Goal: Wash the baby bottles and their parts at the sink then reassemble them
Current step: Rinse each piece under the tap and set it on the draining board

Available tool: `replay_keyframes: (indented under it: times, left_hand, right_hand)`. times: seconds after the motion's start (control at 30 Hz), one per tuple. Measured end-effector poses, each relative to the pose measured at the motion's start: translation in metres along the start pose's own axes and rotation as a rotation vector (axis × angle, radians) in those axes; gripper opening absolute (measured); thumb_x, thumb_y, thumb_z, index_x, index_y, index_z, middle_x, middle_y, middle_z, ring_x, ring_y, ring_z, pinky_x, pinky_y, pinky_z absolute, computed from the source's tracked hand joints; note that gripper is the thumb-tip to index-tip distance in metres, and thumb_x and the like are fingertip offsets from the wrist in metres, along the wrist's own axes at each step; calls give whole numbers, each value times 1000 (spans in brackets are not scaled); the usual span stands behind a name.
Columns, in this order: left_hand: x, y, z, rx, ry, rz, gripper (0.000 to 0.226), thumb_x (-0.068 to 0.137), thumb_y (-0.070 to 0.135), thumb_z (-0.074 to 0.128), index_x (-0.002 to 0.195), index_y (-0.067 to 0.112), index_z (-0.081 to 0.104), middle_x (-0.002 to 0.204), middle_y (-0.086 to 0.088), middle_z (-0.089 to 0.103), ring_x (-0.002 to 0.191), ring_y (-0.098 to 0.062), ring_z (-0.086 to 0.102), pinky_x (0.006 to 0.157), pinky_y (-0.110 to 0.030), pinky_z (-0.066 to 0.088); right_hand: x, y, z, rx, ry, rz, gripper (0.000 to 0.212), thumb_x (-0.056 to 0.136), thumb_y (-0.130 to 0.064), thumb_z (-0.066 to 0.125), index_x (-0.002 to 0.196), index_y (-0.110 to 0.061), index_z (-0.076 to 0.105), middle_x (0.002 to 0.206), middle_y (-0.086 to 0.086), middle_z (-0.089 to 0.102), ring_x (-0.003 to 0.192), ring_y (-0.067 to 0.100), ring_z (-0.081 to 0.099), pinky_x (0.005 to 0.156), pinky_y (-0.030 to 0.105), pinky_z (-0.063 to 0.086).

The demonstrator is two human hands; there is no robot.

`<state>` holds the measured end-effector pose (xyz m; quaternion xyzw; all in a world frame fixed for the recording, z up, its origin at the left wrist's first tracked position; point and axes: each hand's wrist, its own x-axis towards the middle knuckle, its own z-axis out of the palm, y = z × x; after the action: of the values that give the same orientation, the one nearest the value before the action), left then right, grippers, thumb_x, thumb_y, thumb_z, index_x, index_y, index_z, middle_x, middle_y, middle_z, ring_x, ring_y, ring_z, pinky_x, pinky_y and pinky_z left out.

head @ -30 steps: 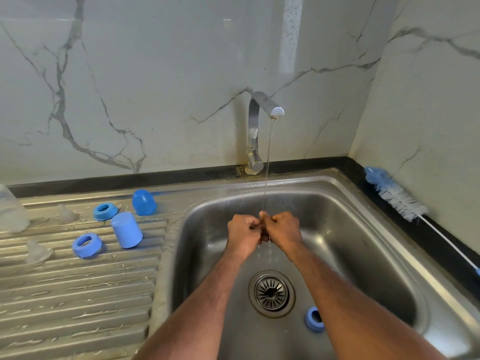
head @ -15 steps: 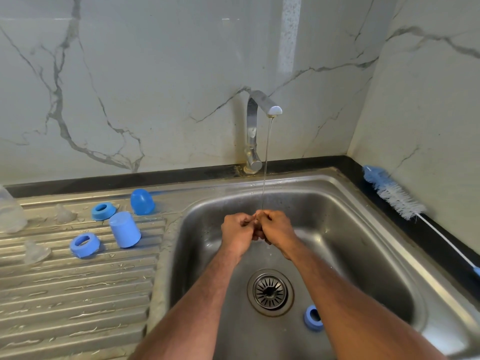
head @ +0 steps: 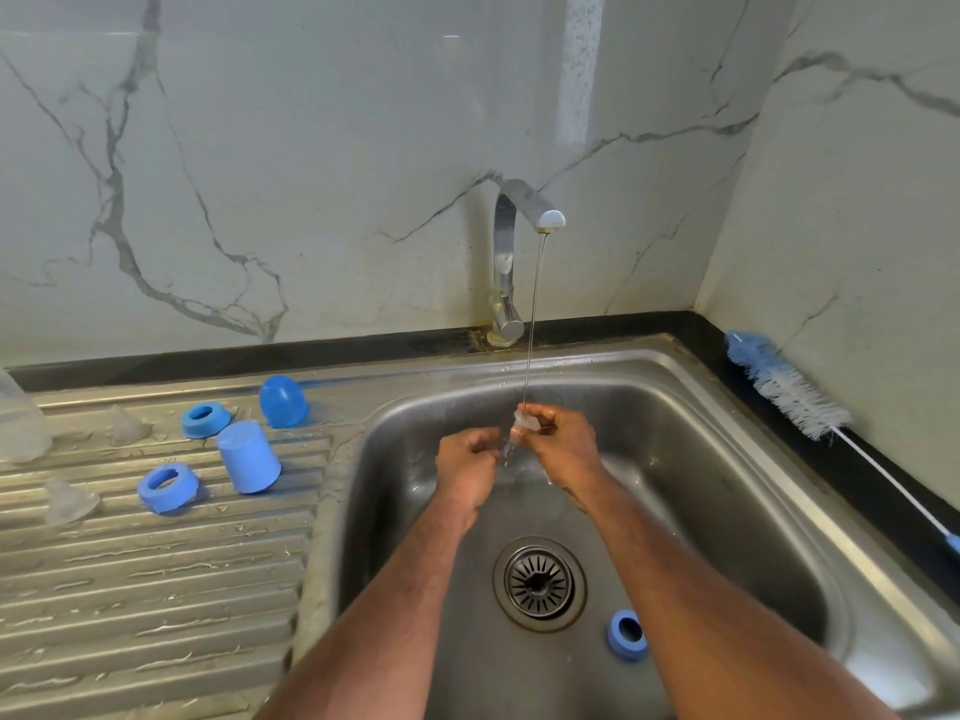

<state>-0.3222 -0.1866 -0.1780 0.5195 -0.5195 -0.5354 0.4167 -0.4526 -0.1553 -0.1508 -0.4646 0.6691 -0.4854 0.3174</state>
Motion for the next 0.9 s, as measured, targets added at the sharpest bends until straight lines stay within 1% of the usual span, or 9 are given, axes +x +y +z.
replay_keyframes:
  times: [0.07,0.13,0.2,0.27,0.33,0.53,0.67,0.77,0.9]
  left_hand:
    - [3,-1,-2,62,72,-20,41,86,-11,56,117,11,71,111,-1,71,106,-15,65,94,-27,52]
    - [3,-1,-2,93,85,-23,39,86,-11,54,111,12,73,107,-1,72,102,-14,65,91,-25,52]
    - [3,-1,-2,128,71,-19,36,86,-10,54,104,16,74,104,0,73,98,-12,66,84,-23,51]
    - [3,-2,-2,159,56,-13,34,87,-8,56,101,16,75,103,1,72,97,-12,66,78,-22,50]
    - [2,-2,-2,183,40,-12,34,87,-8,56,100,17,74,102,0,72,94,-12,65,72,-18,49]
    - [1,-2,-1,211,-16,-18,19,86,2,69,97,15,77,95,0,74,93,-15,69,82,-28,57]
    - [-4,0,0,193,-88,0,19,81,29,84,92,16,78,86,-1,76,76,-9,67,63,-22,50]
    - [-6,2,0,211,-57,-10,8,88,14,77,95,14,79,88,-4,77,75,-13,69,50,-18,45]
    - [-11,7,-2,250,-124,-89,14,96,14,63,97,14,77,94,-3,77,72,-13,74,47,-20,44]
  right_hand:
    - [1,0,-1,-178,-81,-18,44,85,-6,78,126,-19,70,121,0,72,100,5,65,82,10,47]
    - [-2,0,-1,-425,-224,3,47,82,-8,81,126,-19,69,121,-1,72,92,4,64,73,12,47]
    - [-3,3,-1,-525,-184,3,44,80,-12,82,122,-20,71,115,-1,73,91,7,67,73,20,54]
    - [-1,5,-2,-492,-113,5,38,80,-14,81,116,-20,72,110,1,75,95,14,70,83,30,59]
    - [-1,4,-2,-501,-171,36,38,79,-11,84,115,-19,73,108,1,74,91,13,70,79,29,60]
    - [-1,5,-2,-525,-236,21,40,83,-11,81,121,-17,71,112,2,73,90,13,65,81,29,58]
    - [-2,3,0,-407,-213,26,47,86,-9,77,127,-19,56,99,-4,67,83,8,63,66,23,54]
    - [-1,6,0,-318,-147,63,47,78,-15,87,112,-19,55,88,-5,66,77,10,64,56,23,50]
    - [3,10,-2,-238,-94,51,27,76,-20,89,96,-19,71,91,-2,71,89,15,68,76,32,60]
